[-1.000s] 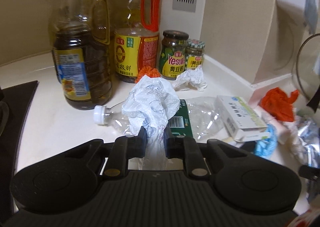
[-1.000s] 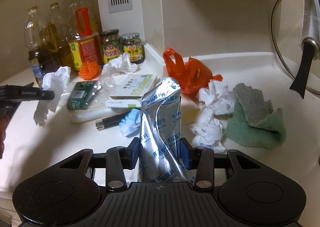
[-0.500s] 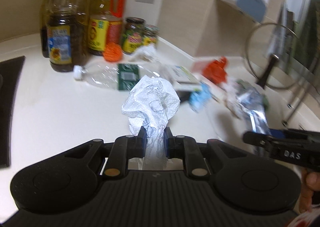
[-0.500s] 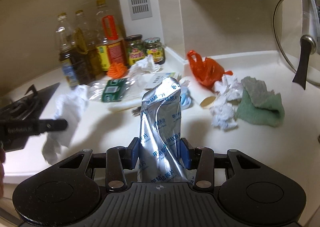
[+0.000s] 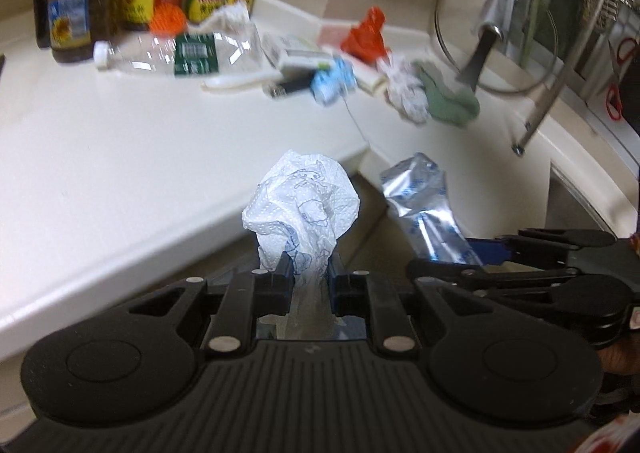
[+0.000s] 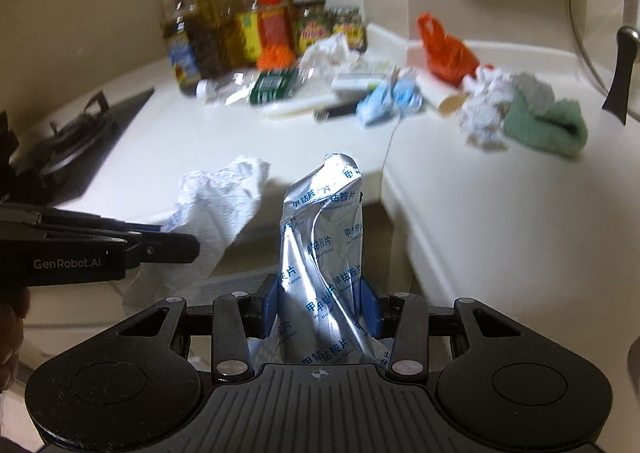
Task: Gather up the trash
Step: 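Carry the tissue and foil pouch over the wastebasket and open both grippers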
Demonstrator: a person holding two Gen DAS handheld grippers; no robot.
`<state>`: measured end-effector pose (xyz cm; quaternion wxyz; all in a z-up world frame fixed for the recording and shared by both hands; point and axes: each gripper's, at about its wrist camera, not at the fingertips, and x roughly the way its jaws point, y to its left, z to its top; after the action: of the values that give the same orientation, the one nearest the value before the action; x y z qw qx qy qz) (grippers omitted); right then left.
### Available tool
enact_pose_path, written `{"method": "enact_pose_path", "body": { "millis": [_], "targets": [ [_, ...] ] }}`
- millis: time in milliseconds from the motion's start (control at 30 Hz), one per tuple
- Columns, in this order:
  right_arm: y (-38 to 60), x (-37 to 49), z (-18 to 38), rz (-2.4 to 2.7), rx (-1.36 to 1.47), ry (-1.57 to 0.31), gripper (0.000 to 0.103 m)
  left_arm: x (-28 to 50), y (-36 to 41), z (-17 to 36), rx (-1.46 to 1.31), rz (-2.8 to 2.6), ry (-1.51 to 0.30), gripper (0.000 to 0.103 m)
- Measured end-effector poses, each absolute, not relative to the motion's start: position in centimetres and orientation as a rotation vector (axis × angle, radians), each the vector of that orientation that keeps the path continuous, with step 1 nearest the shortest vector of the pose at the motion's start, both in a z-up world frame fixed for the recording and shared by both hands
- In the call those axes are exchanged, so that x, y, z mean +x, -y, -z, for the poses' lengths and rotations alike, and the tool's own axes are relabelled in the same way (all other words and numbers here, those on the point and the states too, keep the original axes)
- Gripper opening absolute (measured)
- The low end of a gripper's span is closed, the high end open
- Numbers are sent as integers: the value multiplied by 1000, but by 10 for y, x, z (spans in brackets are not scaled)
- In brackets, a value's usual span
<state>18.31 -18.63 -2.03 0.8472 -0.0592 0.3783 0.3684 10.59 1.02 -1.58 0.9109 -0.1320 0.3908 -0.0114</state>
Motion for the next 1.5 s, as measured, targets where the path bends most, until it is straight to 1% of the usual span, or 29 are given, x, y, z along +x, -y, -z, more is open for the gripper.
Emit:
{"method": "enact_pose_path", "body": {
  "millis": [167, 367, 833, 1133, 1500],
  "targets": [
    [183, 173, 48, -761, -172, -861, 43, 100, -8, 37, -283, 46, -866, 15],
    [180, 169, 83, -730, -226, -940, 43, 100, -8, 77, -305, 40, -969, 15],
    [167, 196, 161, -666, -277, -1090, 43, 125, -5, 154, -361, -11, -1138, 15],
    [167, 214, 179, -645, -284, -1150, 43, 134, -8, 181, -399, -55, -1195, 15],
    [157, 218, 186, -644, -284, -1163, 43, 144, -5, 191, -398, -64, -1224, 15]
  ]
}}
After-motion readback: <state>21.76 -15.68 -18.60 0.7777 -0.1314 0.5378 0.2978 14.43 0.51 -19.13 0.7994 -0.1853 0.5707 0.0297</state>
